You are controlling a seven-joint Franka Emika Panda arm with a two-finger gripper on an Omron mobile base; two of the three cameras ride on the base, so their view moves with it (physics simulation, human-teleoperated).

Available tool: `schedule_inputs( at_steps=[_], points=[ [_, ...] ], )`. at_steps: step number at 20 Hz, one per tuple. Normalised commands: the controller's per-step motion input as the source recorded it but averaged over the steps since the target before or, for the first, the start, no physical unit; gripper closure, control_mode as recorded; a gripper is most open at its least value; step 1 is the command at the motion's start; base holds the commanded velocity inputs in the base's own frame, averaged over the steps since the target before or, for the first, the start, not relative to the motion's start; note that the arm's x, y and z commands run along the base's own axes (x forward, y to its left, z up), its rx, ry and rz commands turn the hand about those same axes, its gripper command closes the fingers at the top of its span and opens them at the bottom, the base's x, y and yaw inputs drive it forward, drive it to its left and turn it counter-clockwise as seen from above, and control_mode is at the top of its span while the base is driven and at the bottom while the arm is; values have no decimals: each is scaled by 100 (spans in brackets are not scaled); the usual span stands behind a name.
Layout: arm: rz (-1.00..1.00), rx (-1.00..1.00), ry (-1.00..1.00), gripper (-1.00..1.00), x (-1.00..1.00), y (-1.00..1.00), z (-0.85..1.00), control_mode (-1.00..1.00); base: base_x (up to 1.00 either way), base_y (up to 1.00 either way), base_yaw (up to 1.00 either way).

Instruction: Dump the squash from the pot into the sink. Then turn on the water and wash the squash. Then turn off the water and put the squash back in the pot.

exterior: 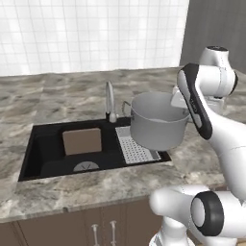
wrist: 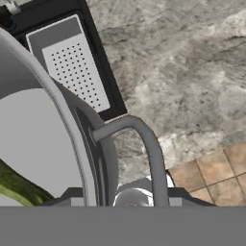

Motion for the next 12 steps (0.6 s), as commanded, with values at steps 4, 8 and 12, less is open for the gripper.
schedule_inputs(
  at_steps=[4,8,12],
  points=[
    [0,0,0,100,0,0,0,100,65,-5,0],
    [0,0,0,100,0,0,0,100,61,-1,0],
    [0,0,3,100,11,0,0,-100,49,0,0]
  ],
)
